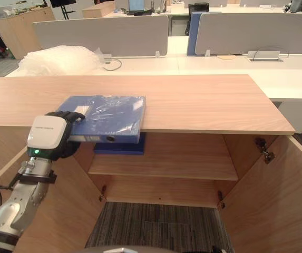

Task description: Walk over to the cabinet, pick up the folder, carry it to the office cabinet, place the folder inside the office cabinet, then close the office cabinet door

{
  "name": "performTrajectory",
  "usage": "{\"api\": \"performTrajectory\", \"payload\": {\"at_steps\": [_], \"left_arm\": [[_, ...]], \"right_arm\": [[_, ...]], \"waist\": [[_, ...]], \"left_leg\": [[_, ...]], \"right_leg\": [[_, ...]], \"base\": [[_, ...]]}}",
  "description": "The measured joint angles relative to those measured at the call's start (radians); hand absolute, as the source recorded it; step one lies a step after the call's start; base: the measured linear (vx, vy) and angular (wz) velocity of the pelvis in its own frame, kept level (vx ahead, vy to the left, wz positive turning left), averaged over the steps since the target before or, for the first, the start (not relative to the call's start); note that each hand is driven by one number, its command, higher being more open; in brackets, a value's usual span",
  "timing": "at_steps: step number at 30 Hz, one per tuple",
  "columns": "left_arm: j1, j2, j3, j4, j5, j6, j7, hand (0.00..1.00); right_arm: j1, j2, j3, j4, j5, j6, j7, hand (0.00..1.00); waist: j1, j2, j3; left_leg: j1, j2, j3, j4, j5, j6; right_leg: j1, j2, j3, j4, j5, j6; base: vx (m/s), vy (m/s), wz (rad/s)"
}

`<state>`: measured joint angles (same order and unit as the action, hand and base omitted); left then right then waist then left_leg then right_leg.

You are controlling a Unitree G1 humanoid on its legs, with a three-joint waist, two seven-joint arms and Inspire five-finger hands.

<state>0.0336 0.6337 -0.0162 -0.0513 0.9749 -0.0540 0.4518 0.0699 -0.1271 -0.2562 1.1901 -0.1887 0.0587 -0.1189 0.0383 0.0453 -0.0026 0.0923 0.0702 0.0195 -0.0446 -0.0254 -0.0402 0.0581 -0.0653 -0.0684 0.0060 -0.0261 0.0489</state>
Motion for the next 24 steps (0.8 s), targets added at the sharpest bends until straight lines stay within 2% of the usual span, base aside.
{"api": "performTrajectory", "payload": {"at_steps": [10, 13, 15, 16, 18, 19, 20, 21, 22, 23, 24], "left_arm": [[-0.044, 0.000, -0.010, -0.029, 0.058, -0.001, 0.009, 0.00], [0.007, -0.044, -0.009, -0.131, 0.054, 0.007, -0.007, 0.00], [0.074, -0.121, -0.008, -0.245, 0.027, -0.005, -0.014, 0.00], [0.128, -0.205, -0.010, -0.331, -0.037, -0.037, -0.015, 0.00], [0.170, -0.285, -0.011, -0.392, -0.142, -0.073, -0.017, 0.00], [0.206, -0.351, -0.011, -0.429, -0.251, -0.098, -0.026, 0.00], [0.220, -0.372, -0.010, -0.437, -0.321, -0.108, -0.031, 0.00], [0.237, -0.402, -0.001, -0.442, -0.407, -0.117, -0.039, 0.00], [0.261, -0.451, 0.028, -0.461, -0.574, -0.121, -0.060, 0.00], [0.268, -0.468, 0.044, -0.463, -0.637, -0.121, -0.072, 0.00], [0.290, -0.496, 0.079, -0.465, -0.804, -0.121, -0.103, 0.00]], "right_arm": [[-0.003, 0.003, -0.020, 0.000, 0.000, 0.001, 0.000, 1.00], [-0.002, 0.006, -0.020, 0.000, 0.001, 0.002, -0.002, 1.00], [0.002, 0.011, -0.033, 0.001, 0.020, 0.002, -0.006, 1.00], [0.004, 0.014, -0.035, 0.001, 0.045, 0.002, -0.012, 1.00], [0.006, 0.015, -0.033, -0.006, 0.098, 0.002, -0.018, 1.00], [0.031, 0.023, -0.025, -0.068, 0.160, 0.003, -0.025, 1.00], [0.048, 0.029, -0.021, -0.110, 0.197, 0.001, -0.030, 1.00], [0.080, 0.039, -0.009, -0.189, 0.236, -0.001, -0.038, 1.00], [0.128, 0.060, 0.002, -0.328, 0.289, -0.002, -0.045, 1.00], [0.145, 0.070, 0.003, -0.384, 0.314, -0.003, -0.046, 1.00], [0.178, 0.093, 0.003, -0.501, 0.352, -0.005, -0.052, 1.00]], "waist": [[-0.024, 0.002, -0.001], [-0.024, -0.005, 0.004], [-0.021, -0.010, 0.007], [-0.019, -0.014, 0.010], [-0.018, -0.016, 0.011], [-0.016, -0.014, 0.010], [-0.016, -0.011, 0.009], [-0.017, -0.009, 0.008], [-0.026, -0.003, 0.007], [-0.034, -0.001, 0.008], [-0.048, 0.001, 0.008]], "left_leg": [[0.019, 0.000, 0.017, -0.018, -0.001, 0.000], [0.018, -0.001, 0.019, -0.019, -0.001, 0.000], [0.017, -0.001, 0.022, -0.017, -0.005, -0.002], [0.016, -0.001, 0.025, -0.011, -0.009, -0.001], [0.013, 0.000, 0.031, 0.000, -0.017, -0.001], [0.009, 0.004, 0.046, 0.008, -0.024, -0.003], [0.007, 0.006, 0.054, 0.010, -0.027, -0.004], [0.003, 0.008, 0.062, 0.014, -0.030, -0.005], [-0.002, 0.012, 0.071, 0.016, -0.030, -0.005], [-0.002, 0.013, 0.075, 0.017, -0.030, -0.005], [0.000, 0.015, 0.082, 0.019, -0.031, -0.006]], "right_leg": [[0.016, 0.001, 0.014, -0.023, 0.008, 0.001], [0.016, 0.000, 0.018, -0.024, 0.008, 0.002], [0.014, -0.001, 0.021, -0.024, 0.008, 0.002], [0.014, -0.001, 0.026, -0.023, 0.008, 0.002], [0.012, 0.001, 0.035, -0.021, 0.008, 0.003], [0.006, 0.005, 0.049, -0.016, 0.007, 0.003], [-0.001, 0.007, 0.056, -0.012, 0.006, 0.003], [-0.010, 0.010, 0.067, -0.005, 0.005, 0.003], [-0.022, 0.013, 0.076, 0.001, 0.005, 0.003], [-0.024, 0.015, 0.080, 0.003, 0.005, 0.003], [-0.032, 0.018, 0.088, 0.007, 0.005, 0.003]], "base": [[0.01, 0.010, -0.04], [0.00, 0.004, -0.01], [0.01, 0.017, -0.05], [0.01, 0.014, -0.06], [0.00, 0.011, -0.15], [-0.02, 0.006, -0.26], [-0.02, 0.001, -0.33], [-0.02, -0.007, -0.28], [-0.01, -0.006, -0.24], [0.00, -0.008, -0.21], [0.00, -0.004, -0.17]]}}
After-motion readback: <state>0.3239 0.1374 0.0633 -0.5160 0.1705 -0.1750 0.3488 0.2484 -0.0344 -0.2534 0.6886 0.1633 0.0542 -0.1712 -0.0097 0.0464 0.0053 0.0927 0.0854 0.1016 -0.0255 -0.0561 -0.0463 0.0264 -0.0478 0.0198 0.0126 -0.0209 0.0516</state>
